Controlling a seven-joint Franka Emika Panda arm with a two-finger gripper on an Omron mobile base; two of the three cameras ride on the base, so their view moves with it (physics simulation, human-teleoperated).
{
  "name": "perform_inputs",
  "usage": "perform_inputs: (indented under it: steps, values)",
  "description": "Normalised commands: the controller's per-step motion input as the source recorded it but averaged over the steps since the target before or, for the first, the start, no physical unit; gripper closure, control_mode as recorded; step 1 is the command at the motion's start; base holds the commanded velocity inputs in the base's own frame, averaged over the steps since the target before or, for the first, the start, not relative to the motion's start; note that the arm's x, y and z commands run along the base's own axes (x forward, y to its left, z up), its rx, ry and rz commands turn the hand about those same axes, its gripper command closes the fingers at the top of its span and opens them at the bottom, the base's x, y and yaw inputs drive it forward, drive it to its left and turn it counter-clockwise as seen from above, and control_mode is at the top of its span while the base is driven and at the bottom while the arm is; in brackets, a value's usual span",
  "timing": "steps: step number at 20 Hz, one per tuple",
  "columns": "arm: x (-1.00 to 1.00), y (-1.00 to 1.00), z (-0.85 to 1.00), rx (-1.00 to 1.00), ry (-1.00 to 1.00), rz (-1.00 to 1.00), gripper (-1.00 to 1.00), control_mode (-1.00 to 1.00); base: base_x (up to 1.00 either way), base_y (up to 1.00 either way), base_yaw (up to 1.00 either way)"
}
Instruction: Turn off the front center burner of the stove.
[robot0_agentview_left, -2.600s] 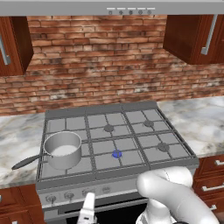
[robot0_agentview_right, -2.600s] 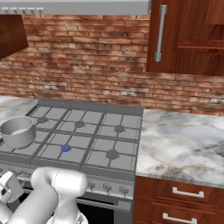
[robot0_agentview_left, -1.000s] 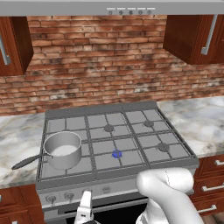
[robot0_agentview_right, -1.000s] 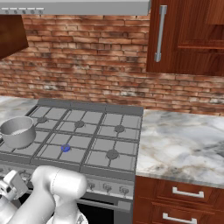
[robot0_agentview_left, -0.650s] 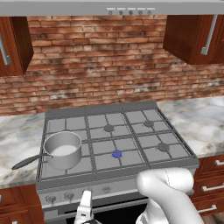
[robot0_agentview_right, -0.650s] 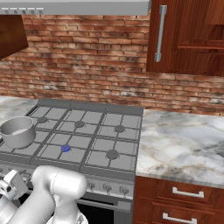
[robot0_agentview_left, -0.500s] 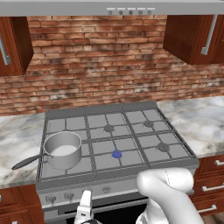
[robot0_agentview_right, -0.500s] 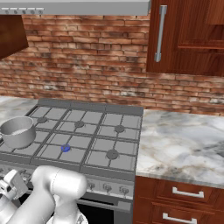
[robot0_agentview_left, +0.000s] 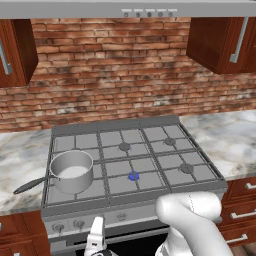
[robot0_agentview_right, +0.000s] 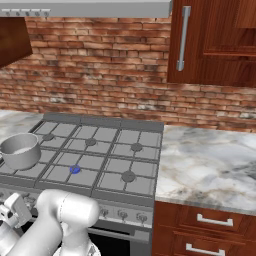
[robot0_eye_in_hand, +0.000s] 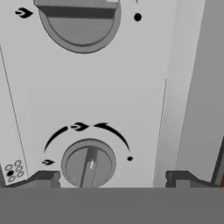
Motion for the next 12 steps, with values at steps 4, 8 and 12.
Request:
perform_inputs:
  steps: [4, 8, 12]
  values:
    - [-0.06, 0.46, -0.22, 0.00, 0.00, 0.00, -1.00, -1.00, 0.00, 0.00, 0.00]
    - [-0.10, 0.41, -0.23, 0.00, 0.00, 0.00, -1.00, -1.00, 0.00, 0.00, 0.00]
    - [-0.17, 0.47, -0.27, 0.00, 0.00, 0.00, -1.00, -1.00, 0.00, 0.00, 0.00]
